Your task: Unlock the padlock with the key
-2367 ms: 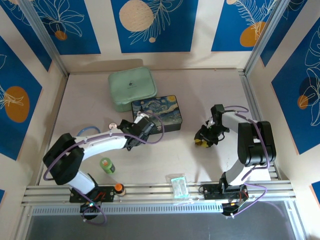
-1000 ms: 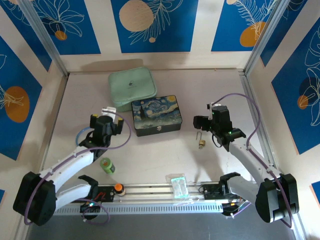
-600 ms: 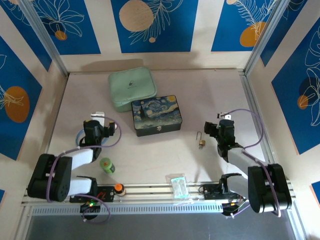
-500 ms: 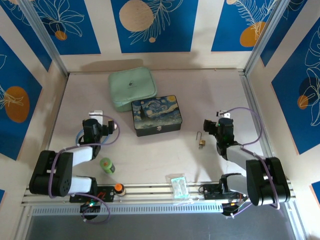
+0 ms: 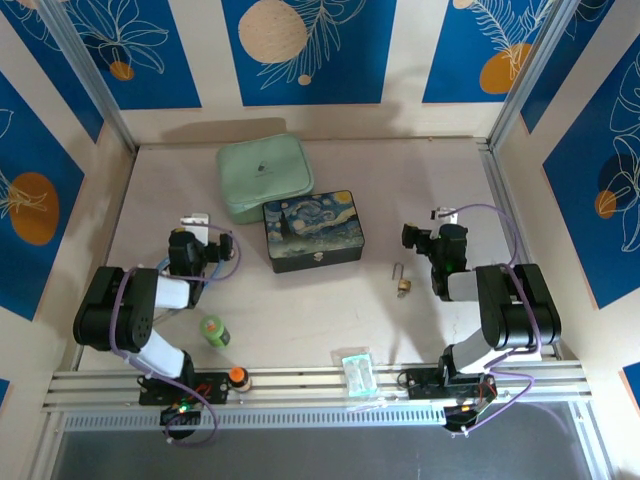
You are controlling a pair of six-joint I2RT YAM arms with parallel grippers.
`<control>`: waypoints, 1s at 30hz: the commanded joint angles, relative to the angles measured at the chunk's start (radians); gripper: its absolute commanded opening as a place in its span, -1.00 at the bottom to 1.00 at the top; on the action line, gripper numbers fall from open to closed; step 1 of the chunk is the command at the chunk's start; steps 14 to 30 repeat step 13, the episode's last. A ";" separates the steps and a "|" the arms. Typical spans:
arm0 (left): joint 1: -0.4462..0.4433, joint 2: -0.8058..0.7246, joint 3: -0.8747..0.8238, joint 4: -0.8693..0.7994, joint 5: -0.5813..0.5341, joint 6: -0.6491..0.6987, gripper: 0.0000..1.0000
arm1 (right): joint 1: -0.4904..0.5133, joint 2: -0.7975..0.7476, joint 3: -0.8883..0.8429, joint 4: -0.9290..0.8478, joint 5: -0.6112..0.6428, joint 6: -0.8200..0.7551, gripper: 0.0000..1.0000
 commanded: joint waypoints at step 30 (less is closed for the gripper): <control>-0.013 -0.002 0.011 0.032 -0.008 0.027 0.99 | -0.009 -0.008 0.024 0.036 -0.078 -0.011 0.98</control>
